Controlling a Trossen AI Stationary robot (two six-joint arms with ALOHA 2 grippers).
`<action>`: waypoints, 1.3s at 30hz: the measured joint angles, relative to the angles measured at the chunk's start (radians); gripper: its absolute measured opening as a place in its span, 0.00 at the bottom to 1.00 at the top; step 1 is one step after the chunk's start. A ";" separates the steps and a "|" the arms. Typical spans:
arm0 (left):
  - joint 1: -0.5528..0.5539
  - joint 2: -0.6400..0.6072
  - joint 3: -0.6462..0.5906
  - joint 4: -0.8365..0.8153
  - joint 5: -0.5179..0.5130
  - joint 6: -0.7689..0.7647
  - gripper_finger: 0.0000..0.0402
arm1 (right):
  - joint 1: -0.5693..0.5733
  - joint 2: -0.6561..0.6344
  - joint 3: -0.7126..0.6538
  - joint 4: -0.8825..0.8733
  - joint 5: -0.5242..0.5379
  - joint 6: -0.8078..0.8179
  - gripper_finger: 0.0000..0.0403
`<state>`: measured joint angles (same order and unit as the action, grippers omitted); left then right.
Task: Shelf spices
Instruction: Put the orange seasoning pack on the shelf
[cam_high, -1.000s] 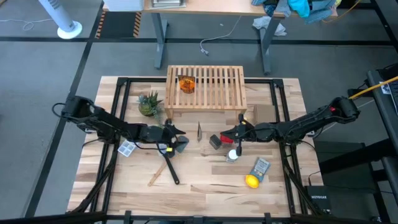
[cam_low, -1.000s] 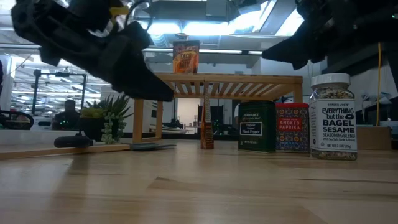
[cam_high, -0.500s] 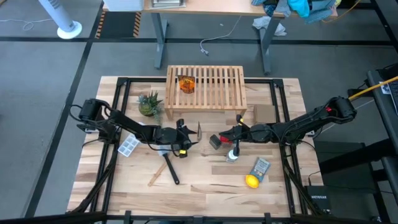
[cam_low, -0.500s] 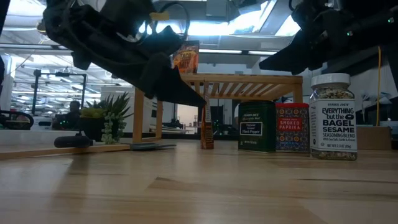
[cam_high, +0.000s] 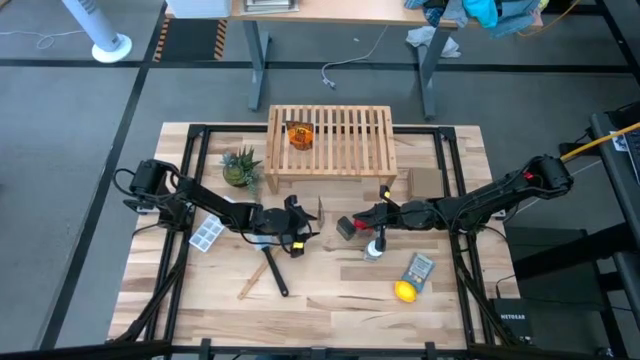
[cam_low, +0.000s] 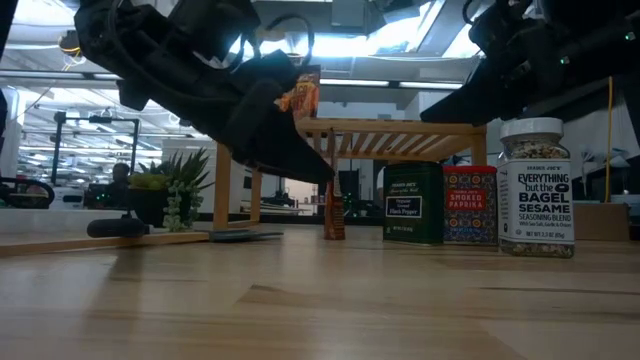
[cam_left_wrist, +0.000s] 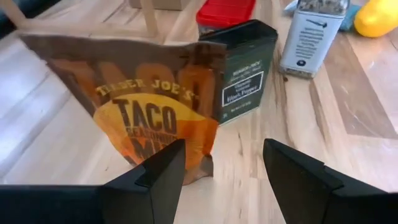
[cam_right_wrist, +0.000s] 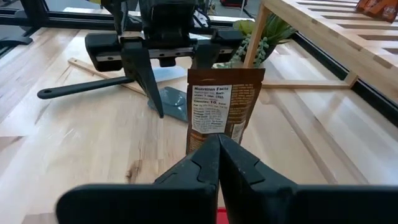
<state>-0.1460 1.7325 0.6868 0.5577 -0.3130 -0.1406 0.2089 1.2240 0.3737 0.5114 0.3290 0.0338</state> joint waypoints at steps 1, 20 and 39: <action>-0.004 0.000 0.000 -0.001 -0.001 -0.014 0.52 | 0.000 0.000 0.000 0.000 0.000 0.000 0.02; -0.025 0.000 0.000 0.053 0.026 -0.030 0.52 | 0.000 0.000 0.000 0.001 -0.008 0.000 0.02; 0.020 0.002 0.000 0.118 0.025 0.040 0.52 | 0.000 0.000 0.000 0.003 -0.008 -0.001 0.02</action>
<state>-0.1258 1.7344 0.6865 0.6761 -0.2876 -0.1009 0.2092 1.2236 0.3733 0.5148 0.3210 0.0330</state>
